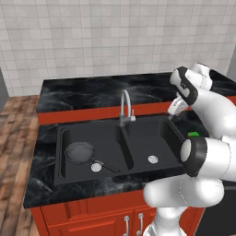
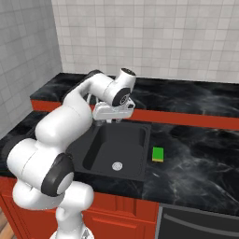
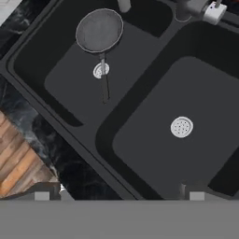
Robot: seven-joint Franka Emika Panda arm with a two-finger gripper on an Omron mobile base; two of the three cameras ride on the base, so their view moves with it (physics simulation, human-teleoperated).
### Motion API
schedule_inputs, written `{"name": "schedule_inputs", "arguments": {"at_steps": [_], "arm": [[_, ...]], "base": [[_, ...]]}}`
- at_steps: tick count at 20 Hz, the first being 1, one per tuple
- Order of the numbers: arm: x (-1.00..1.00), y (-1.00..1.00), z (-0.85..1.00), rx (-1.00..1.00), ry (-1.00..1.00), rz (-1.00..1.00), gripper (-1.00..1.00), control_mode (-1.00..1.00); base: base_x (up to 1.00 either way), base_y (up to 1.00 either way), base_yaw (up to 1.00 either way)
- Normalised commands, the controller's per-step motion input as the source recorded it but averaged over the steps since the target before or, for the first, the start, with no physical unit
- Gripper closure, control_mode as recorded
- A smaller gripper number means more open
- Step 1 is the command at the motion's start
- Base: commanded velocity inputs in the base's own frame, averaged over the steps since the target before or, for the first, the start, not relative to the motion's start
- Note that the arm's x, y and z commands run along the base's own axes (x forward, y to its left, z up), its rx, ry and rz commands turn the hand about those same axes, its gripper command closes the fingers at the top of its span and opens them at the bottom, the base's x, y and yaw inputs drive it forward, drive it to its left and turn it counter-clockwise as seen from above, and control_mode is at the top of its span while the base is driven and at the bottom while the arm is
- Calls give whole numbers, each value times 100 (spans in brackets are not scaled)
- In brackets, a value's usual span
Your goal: Pick the pan and sponge and place them into the sink. Then turn on the water.
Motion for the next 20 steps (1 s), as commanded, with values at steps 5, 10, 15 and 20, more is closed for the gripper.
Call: {"name": "schedule_inputs", "arguments": {"at_steps": [5, 10, 15, 20], "arm": [[0, -21, -40, -15, 2, 5, -100, -100], [0, -15, -33, -17, 1, 0, -100, -100], [0, -7, -24, -14, 0, -3, -100, -100], [2, -16, -14, -6, 0, -10, -100, -100]], "base": [[0, 0, 0], [0, 0, 0], [0, 0, 0], [0, 0, 0]]}}
